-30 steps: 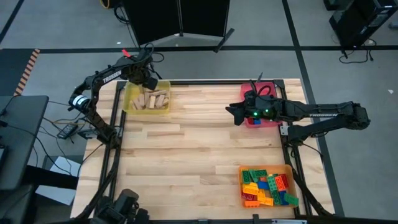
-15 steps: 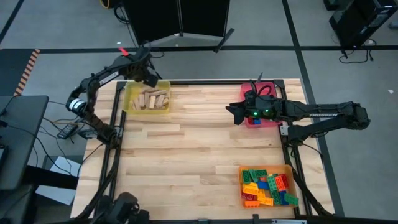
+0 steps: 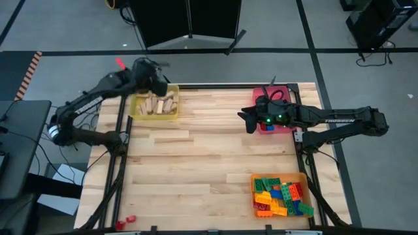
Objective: Sort blocks by size
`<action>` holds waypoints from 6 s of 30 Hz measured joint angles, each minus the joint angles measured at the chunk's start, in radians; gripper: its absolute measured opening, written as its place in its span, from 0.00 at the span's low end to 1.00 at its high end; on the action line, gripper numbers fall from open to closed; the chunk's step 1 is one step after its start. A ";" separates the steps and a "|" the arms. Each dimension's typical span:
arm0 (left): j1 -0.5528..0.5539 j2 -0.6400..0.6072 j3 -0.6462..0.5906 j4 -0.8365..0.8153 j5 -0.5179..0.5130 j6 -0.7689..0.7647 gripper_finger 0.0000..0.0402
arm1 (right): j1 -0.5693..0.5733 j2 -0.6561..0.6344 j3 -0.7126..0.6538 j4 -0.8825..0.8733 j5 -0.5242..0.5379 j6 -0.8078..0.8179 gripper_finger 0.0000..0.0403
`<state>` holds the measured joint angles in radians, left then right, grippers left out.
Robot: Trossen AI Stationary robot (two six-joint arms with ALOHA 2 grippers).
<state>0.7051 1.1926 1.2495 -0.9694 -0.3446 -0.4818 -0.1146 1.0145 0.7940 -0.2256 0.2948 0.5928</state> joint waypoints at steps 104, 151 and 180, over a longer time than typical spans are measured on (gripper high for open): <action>-1.639 0.789 -0.005 0.032 0.963 -0.701 0.66 | 0.106 0.000 0.000 -0.165 -0.235 -0.125 0.38; -1.071 0.409 0.030 0.206 -0.096 -0.648 0.24 | 0.106 0.000 0.000 -0.089 -0.235 -0.150 0.39; -0.265 0.392 0.031 1.249 1.188 -0.310 0.24 | 0.108 0.000 0.000 0.372 -0.010 -0.422 0.57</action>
<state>0.4399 1.5848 1.2800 0.2800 0.8438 -0.7920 -0.0067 1.0142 0.7940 0.1465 0.2853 0.1704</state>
